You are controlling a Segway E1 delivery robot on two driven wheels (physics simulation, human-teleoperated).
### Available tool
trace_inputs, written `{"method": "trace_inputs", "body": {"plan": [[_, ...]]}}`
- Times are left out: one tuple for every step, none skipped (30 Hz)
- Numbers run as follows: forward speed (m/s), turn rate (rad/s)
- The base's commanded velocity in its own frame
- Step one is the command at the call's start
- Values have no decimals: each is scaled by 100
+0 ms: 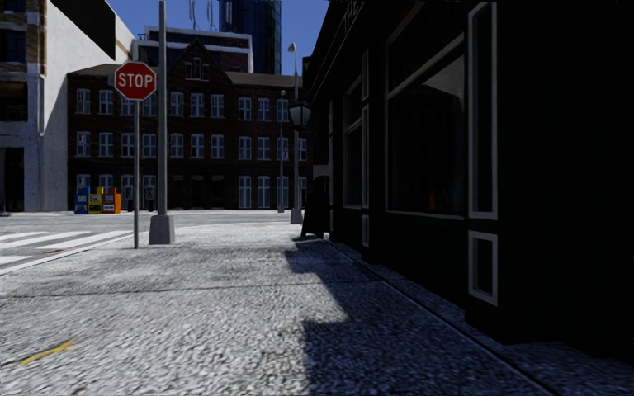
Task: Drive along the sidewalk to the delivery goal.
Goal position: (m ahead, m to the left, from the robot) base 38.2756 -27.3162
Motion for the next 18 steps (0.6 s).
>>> {"method": "trace_inputs", "body": {"plan": [[200, 65], [200, 65], [200, 65], [200, 65], [200, 65], [200, 65], [200, 65], [200, 65], [200, 64], [200, 64], [200, 57], [200, 52], [200, 49], [200, 49], [200, 49], [200, 0], [200, 0], [200, 0]]}}
